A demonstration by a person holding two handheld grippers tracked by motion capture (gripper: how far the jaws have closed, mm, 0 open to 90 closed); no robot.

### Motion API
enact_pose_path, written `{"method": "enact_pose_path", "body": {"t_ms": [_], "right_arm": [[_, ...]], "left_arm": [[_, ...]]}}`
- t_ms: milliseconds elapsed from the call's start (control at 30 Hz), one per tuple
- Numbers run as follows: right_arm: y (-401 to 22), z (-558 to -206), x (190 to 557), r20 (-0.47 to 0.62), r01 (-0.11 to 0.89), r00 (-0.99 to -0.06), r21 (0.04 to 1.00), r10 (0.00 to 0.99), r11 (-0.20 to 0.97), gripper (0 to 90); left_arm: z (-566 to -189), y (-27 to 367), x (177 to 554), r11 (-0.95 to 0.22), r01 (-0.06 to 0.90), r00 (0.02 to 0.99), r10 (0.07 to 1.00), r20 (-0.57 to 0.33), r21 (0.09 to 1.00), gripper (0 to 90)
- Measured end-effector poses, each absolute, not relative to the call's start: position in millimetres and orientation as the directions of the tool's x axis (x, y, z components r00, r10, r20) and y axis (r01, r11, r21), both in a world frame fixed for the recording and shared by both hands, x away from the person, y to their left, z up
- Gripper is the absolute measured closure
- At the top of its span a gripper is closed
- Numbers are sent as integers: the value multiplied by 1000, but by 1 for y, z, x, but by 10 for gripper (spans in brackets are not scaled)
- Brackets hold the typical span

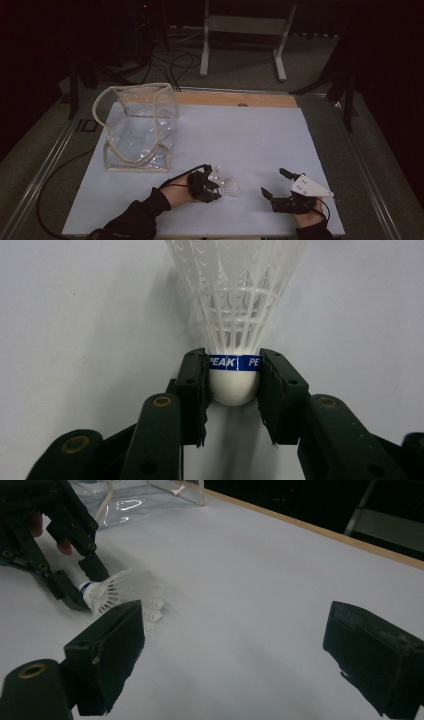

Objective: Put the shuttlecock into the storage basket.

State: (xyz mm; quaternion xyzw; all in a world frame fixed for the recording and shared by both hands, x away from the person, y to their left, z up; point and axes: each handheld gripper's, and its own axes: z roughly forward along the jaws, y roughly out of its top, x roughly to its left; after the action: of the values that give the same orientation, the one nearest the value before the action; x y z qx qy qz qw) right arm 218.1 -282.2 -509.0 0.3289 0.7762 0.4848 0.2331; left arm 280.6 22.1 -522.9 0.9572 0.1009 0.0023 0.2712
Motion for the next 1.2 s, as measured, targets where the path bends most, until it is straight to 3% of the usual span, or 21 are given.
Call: {"method": "enact_pose_path", "body": {"t_ms": [200, 500, 1200], "right_arm": [[-283, -509, 218, -44, 283, -675, 907, 736, 313, 96], [-283, -509, 218, -42, 283, -675, 907, 737, 312, 96], [-281, -509, 218, -45, 284, -674, 906, 738, 315, 96]], "left_arm": [[-520, 20, 280, -848, 166, 983, 186, -10, 503, 672], [-510, 23, 280, -845, 182, 983, 166, -78, 502, 672], [-481, 32, 270, -842, 158, 986, 110, -123, 515, 672]]}}
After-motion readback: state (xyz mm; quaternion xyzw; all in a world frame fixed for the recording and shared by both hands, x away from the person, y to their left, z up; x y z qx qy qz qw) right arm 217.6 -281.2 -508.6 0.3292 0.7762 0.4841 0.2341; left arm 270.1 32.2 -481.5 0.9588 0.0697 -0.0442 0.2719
